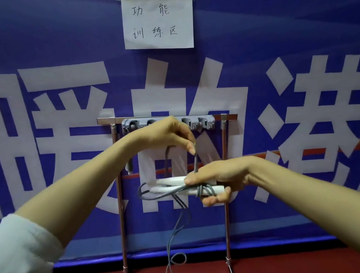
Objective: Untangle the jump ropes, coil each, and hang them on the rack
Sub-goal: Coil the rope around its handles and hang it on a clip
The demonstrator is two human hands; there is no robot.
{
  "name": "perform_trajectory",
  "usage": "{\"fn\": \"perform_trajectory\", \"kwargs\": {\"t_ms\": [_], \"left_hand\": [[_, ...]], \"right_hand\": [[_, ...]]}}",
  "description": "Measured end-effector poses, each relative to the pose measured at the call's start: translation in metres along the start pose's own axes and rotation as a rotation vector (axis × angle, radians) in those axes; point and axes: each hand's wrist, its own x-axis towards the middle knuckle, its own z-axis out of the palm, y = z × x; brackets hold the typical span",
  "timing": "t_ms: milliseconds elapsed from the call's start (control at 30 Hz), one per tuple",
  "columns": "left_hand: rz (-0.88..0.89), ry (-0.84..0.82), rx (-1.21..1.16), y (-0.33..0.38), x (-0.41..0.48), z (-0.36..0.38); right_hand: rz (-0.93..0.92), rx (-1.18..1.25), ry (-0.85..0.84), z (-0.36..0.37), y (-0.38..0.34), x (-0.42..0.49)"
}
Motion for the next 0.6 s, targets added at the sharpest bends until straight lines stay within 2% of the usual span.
{"fn": "perform_trajectory", "kwargs": {"t_ms": [100, 167, 233, 267, 333, 467, 600], "left_hand": [[-0.077, 0.120, 0.113, -0.003, -0.011, -0.001], [-0.092, 0.190, 0.188, -0.005, -0.016, 0.002], [-0.106, 0.242, 0.164, -0.005, -0.019, 0.010], [-0.125, 0.244, 0.084, -0.005, -0.021, 0.014], [-0.176, 0.175, -0.200, -0.008, -0.024, 0.027], [-0.267, 0.073, -0.763, -0.014, -0.025, 0.047], [-0.294, 0.120, -1.020, -0.011, -0.017, 0.057]], "right_hand": [[0.016, -0.134, 0.217, -0.016, 0.004, 0.006], [-0.016, -0.366, 0.479, -0.023, 0.005, 0.012], [-0.024, -0.603, 0.780, -0.028, 0.005, 0.017], [-0.031, -0.665, 0.906, -0.030, 0.005, 0.018], [-0.074, -0.719, 1.049, -0.031, 0.003, 0.017], [-0.152, -0.861, 1.159, -0.029, -0.005, 0.016], [-0.144, -1.013, 1.216, -0.026, -0.011, 0.017]]}}
